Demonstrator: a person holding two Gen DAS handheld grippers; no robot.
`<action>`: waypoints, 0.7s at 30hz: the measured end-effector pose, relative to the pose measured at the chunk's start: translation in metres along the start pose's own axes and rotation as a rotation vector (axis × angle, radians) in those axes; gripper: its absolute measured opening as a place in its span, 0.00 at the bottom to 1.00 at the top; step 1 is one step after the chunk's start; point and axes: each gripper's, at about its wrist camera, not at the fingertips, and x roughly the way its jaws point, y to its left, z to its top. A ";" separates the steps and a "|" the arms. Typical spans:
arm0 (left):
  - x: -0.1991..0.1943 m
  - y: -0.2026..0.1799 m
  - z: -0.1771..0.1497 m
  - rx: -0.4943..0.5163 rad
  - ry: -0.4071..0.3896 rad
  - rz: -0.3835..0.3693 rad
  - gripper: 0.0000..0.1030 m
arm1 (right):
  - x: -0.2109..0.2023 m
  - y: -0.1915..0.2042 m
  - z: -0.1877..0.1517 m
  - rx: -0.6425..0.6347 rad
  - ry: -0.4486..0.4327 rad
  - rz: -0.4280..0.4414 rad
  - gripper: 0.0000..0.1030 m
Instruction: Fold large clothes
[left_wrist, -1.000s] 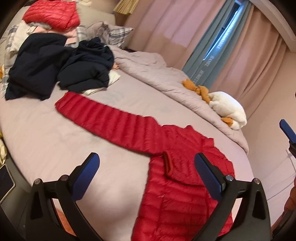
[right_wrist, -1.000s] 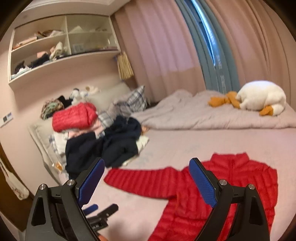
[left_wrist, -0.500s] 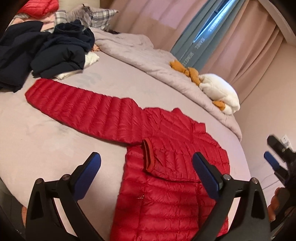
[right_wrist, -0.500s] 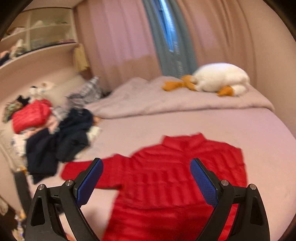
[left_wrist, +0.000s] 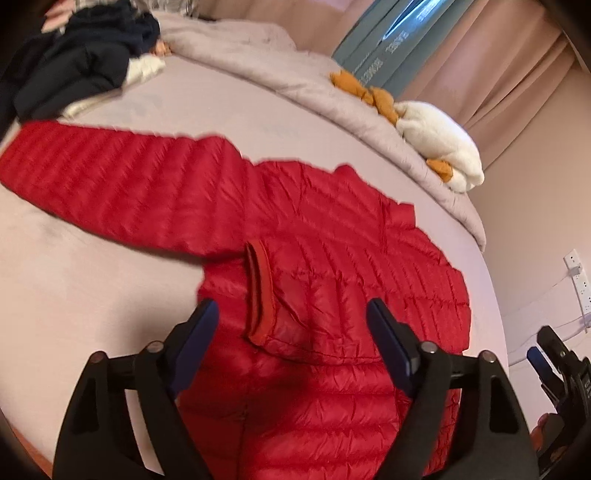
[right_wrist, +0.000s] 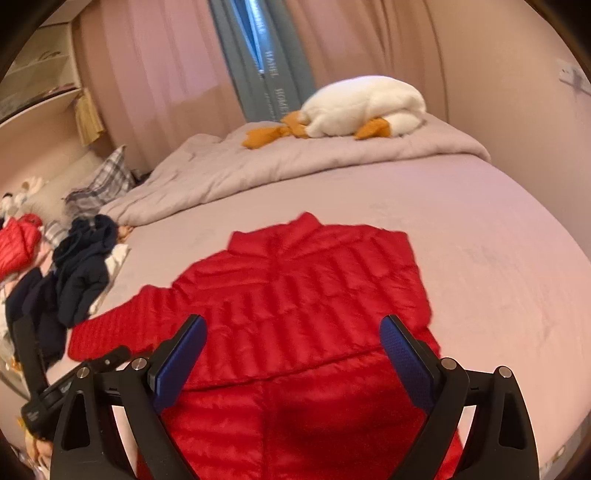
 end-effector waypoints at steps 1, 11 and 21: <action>0.007 -0.001 0.000 0.005 0.013 -0.006 0.74 | 0.001 -0.005 -0.001 0.006 0.003 -0.008 0.92; 0.070 0.001 0.011 0.007 0.127 0.034 0.14 | 0.010 -0.042 -0.013 0.058 0.051 -0.061 0.91; 0.019 -0.032 0.088 0.095 -0.101 0.051 0.11 | 0.012 -0.069 0.000 0.089 0.043 -0.082 0.53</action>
